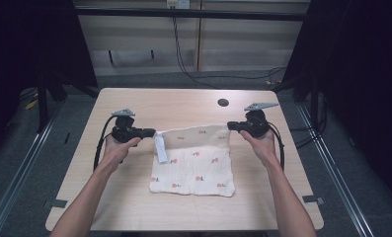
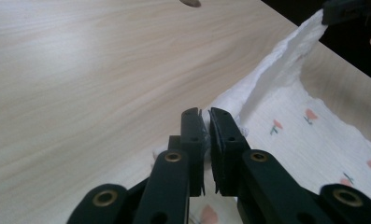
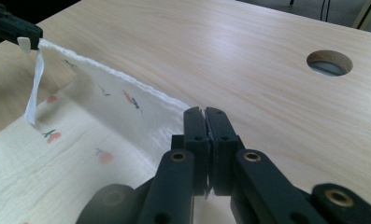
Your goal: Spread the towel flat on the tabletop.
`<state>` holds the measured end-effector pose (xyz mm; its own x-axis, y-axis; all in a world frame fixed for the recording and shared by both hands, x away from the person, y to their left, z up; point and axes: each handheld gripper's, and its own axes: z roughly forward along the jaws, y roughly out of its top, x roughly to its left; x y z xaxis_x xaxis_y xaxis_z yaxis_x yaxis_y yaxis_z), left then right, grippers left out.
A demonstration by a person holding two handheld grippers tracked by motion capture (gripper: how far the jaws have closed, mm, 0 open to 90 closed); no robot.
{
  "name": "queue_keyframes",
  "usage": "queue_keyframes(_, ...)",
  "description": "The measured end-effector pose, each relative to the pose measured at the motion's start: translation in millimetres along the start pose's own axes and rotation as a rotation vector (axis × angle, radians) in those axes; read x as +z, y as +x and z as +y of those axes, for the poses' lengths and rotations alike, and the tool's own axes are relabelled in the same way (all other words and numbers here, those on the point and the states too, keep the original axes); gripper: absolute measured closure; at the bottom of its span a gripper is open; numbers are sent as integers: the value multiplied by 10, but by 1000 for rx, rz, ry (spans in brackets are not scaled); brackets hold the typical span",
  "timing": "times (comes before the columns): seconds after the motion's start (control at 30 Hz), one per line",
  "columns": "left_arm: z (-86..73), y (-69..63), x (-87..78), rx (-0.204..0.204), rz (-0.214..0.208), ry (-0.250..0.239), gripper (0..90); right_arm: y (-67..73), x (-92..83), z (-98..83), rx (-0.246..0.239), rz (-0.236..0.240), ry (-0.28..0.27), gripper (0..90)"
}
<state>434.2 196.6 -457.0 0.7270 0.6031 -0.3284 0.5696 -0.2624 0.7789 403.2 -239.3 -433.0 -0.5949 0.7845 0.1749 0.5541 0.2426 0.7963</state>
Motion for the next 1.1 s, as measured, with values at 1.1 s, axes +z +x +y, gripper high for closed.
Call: queue_keyframes(1.1,-699,-667,2,157,-75,218,527,667,-241,-855,-98,34,140,597)
